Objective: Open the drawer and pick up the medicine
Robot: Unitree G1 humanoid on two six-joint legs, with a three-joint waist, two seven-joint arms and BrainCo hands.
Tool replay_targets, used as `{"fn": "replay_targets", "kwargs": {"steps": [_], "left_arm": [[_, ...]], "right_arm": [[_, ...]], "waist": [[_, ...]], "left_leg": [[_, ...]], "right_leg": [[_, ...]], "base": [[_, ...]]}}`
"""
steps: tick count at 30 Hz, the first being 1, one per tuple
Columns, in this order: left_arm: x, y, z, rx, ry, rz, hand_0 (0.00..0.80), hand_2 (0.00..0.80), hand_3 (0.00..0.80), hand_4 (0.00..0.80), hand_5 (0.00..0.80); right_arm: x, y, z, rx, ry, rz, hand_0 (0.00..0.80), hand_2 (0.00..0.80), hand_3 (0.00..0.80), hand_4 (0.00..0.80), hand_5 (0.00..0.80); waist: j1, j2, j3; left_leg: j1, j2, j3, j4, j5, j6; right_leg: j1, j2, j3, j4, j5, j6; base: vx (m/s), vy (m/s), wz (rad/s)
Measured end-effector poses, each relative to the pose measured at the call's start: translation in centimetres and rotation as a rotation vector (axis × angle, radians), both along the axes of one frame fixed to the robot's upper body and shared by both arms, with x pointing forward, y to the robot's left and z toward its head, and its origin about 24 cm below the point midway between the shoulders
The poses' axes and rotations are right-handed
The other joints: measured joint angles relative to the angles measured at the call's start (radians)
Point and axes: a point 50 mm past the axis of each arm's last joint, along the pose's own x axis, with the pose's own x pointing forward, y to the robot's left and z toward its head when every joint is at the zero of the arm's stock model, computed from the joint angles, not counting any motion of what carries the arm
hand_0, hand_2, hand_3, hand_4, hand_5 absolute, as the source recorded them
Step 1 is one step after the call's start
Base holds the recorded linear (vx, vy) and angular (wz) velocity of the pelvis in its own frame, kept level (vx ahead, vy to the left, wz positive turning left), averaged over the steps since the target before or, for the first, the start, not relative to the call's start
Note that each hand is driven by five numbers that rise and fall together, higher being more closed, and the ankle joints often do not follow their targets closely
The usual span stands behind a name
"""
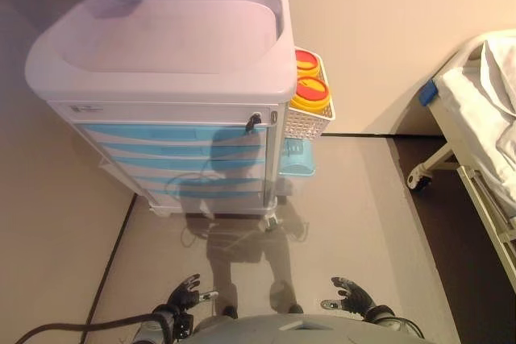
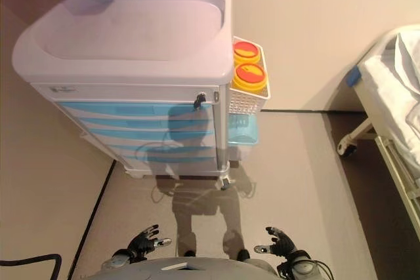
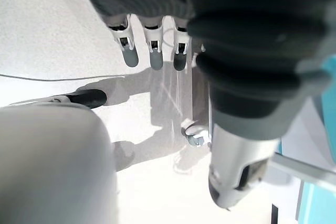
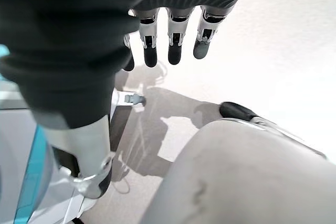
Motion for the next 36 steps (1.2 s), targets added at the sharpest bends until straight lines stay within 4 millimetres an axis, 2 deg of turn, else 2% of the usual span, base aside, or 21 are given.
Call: {"fn": "replay_targets", "kwargs": {"steps": [4,8,10,13,15,19,22,30,36], "left_arm": [[5.1,1.4,2.3,-0.019,-0.203,0.095,0.000,0.000,0.000,0.000,0.000],[9.3,2.0,5.3,-0.075,-0.433,0.182,0.000,0.000,0.000,0.000,0.000],[10.9,2.1,6.4,-0.123,-0.515,0.229,0.000,0.000,0.000,0.000,0.000],[13.0,1.7,8.4,-0.236,-0.652,0.270,0.000,0.000,0.000,0.000,0.000],[15.0,1.3,10.4,-0.356,-0.772,0.297,0.000,0.000,0.000,0.000,0.000],[18.1,0.8,14.3,-0.584,-0.990,0.360,0.000,0.000,0.000,0.000,0.000],[19.5,0.9,17.0,-0.747,-1.149,0.399,0.000,0.000,0.000,0.000,0.000],[21.2,2.2,22.8,-1.105,-1.512,0.409,0.000,0.000,0.000,0.000,0.000],[22.6,4.1,29.0,-1.233,-1.720,0.348,0.000,0.000,0.000,0.000,0.000]], "right_arm": [[5.2,-0.8,2.0,-0.012,-0.141,-0.021,0.000,0.000,0.000,0.000,0.000],[8.3,-1.0,3.7,-0.020,-0.256,-0.027,0.000,0.000,0.000,0.000,0.000],[9.3,-1.0,4.3,-0.018,-0.298,-0.025,0.000,0.000,0.000,0.000,0.000],[10.3,-1.1,5.1,-0.020,-0.347,-0.036,0.000,0.000,0.000,0.000,0.000],[11.0,-1.5,5.8,-0.030,-0.380,-0.036,0.000,0.000,0.000,0.000,0.000],[12.0,-1.9,6.7,-0.053,-0.428,-0.040,0.000,0.000,0.000,0.000,0.000],[12.1,-1.7,6.6,-0.060,-0.416,-0.027,0.000,0.000,0.000,0.000,0.000],[12.7,-1.4,7.3,-0.072,-0.447,0.003,0.000,0.000,0.000,0.000,0.000],[13.3,-0.6,7.8,-0.057,-0.480,0.038,0.000,0.000,0.000,0.000,0.000]], "waist": [[0.000,-0.005,0.106],[-0.025,-0.007,0.186],[-0.030,-0.009,0.223],[-0.061,-0.006,0.267],[-0.074,-0.007,0.305],[-0.078,-0.011,0.340],[-0.079,-0.011,0.349],[-0.082,-0.023,0.356],[-0.094,-0.070,0.375]], "left_leg": [[-0.132,-0.010,0.024,0.057,0.004,0.014],[-0.217,-0.027,0.047,0.104,0.004,0.027],[-0.254,-0.035,0.072,0.121,0.006,0.033],[-0.331,-0.035,0.074,0.179,-0.004,0.038],[-0.379,-0.032,0.069,0.232,-0.021,0.038],[-0.479,-0.031,0.057,0.322,-0.050,0.043],[-0.524,-0.034,0.017,0.386,-0.077,0.041],[-0.633,-0.032,0.004,0.485,-0.099,0.050],[-0.693,-0.017,-0.006,0.532,-0.110,0.042]], "right_leg": [[-0.194,-0.002,0.058,0.138,0.000,0.003],[-0.315,-0.017,0.089,0.228,-0.014,0.021],[-0.371,-0.033,0.084,0.266,-0.012,0.022],[-0.432,-0.036,0.091,0.296,-0.001,0.019],[-0.462,-0.036,0.091,0.315,0.000,0.018],[-0.542,-0.038,0.096,0.363,-0.001,0.018],[-0.566,-0.036,0.095,0.387,-0.003,0.021],[-0.648,-0.038,0.095,0.441,-0.006,0.026],[-0.684,-0.023,0.092,0.439,0.003,0.029]], "base": [[-0.214,0.100,-0.41],[-0.098,0.098,-0.21],[-0.083,0.089,-0.29],[-0.060,0.081,-0.05],[-0.064,0.042,0.06],[-0.013,0.037,0.02],[0.006,0.010,0.00],[0.006,0.006,0.03],[0.005,-0.021,0.00]]}}
